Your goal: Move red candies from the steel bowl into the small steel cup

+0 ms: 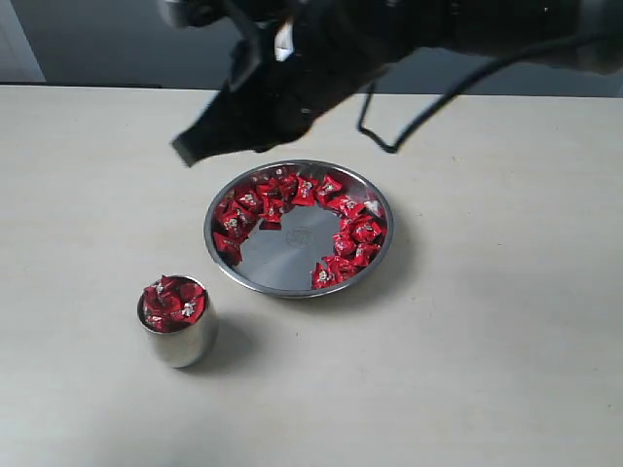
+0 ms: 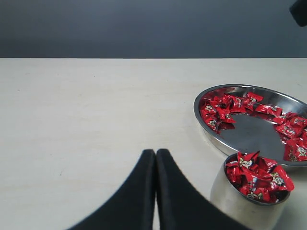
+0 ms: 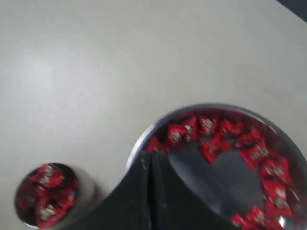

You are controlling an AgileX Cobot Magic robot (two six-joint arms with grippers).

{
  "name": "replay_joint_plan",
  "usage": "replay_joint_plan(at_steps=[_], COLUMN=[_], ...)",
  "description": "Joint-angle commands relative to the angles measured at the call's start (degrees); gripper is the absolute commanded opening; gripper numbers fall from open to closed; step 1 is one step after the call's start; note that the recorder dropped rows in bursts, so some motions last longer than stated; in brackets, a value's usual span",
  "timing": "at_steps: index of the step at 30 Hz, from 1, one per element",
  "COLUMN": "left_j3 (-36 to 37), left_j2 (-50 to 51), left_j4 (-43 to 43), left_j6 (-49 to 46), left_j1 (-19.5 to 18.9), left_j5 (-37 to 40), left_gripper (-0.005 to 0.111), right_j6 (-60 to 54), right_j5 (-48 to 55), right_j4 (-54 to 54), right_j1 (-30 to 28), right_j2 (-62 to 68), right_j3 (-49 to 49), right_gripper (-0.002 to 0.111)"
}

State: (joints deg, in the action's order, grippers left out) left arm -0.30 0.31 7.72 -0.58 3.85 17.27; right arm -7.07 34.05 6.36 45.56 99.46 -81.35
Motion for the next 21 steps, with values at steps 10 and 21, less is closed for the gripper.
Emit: replay_joint_plan(at_steps=[10,21], left_j3=[0.3,0.3], left_j2=[-0.31,-0.31], left_j4=[-0.04,-0.04], left_j6=[0.02,0.02], left_j1=[-0.29,-0.29], left_j5=[-0.69,-0.69], left_gripper=[0.0,0.0], right_j6=[11.66,27.48], right_j5=[-6.96,-2.22], right_j4=[-0.35,-22.78], right_j1=[-11.61,-14.08], right_j2=[-27.1,-32.23], right_j3=[32.8,33.65], right_gripper=[0.0,0.0])
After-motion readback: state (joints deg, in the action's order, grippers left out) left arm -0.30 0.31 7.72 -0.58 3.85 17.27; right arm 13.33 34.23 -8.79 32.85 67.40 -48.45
